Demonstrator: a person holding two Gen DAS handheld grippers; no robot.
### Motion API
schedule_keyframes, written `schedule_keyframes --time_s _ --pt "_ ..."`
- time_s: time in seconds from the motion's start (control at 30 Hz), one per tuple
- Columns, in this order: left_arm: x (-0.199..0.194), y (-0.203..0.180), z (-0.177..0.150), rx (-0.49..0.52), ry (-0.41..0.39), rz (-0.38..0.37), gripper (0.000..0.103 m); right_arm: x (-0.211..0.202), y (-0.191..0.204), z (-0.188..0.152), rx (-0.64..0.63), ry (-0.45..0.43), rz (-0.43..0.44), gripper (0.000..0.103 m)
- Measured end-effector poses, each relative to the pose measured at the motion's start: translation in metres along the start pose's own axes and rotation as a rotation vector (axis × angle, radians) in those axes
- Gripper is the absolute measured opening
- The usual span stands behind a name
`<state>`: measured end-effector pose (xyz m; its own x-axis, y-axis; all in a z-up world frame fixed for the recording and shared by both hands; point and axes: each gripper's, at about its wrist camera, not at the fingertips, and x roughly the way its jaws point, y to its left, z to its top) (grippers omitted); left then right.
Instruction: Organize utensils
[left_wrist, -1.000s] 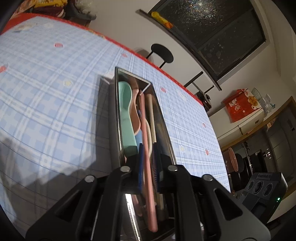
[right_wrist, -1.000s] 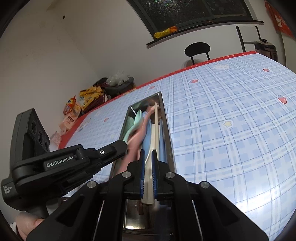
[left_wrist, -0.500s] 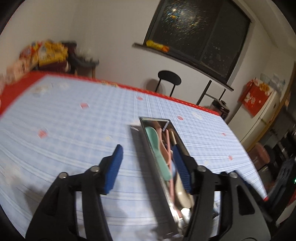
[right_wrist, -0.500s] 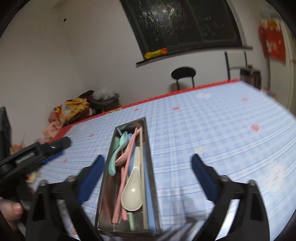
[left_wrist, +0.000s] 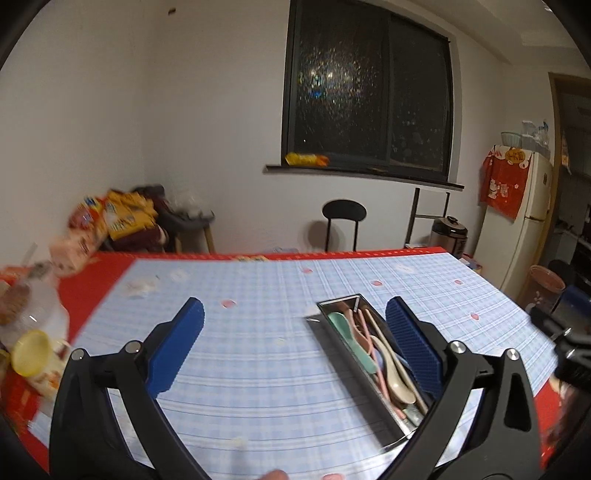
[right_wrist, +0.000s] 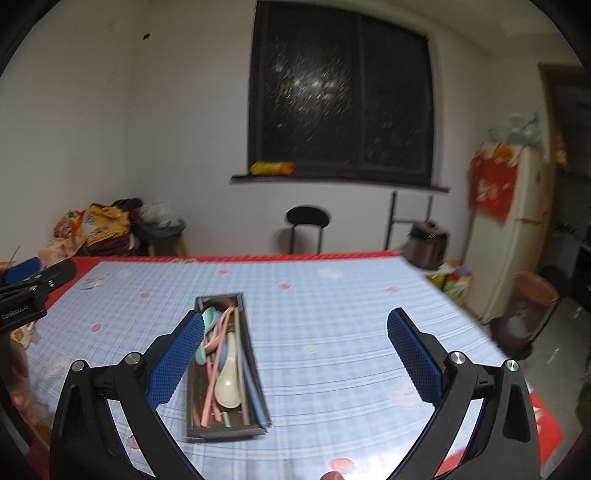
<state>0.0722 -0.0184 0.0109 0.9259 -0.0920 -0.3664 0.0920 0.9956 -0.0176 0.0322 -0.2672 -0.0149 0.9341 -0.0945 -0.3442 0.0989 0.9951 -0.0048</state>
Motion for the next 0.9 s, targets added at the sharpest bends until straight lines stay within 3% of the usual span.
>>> schedule_keyframes --time_s 0.33,0.57,0.9 --pt "-0.061 -0.008 0.001 0.114 -0.085 -0.060 0.097 -0.068 0.003 0.007 -0.041 -0.087 -0.116 0.097" --pt "-0.074 -0.020 -0.007 0.161 -0.101 -0.064 0.097 -0.081 0.002 0.006 -0.038 -0.085 -0.143 0.097" --pt "-0.076 -0.020 -0.007 0.153 -0.099 -0.068 0.097 -0.083 0.003 0.004 -0.046 -0.076 -0.174 0.097"
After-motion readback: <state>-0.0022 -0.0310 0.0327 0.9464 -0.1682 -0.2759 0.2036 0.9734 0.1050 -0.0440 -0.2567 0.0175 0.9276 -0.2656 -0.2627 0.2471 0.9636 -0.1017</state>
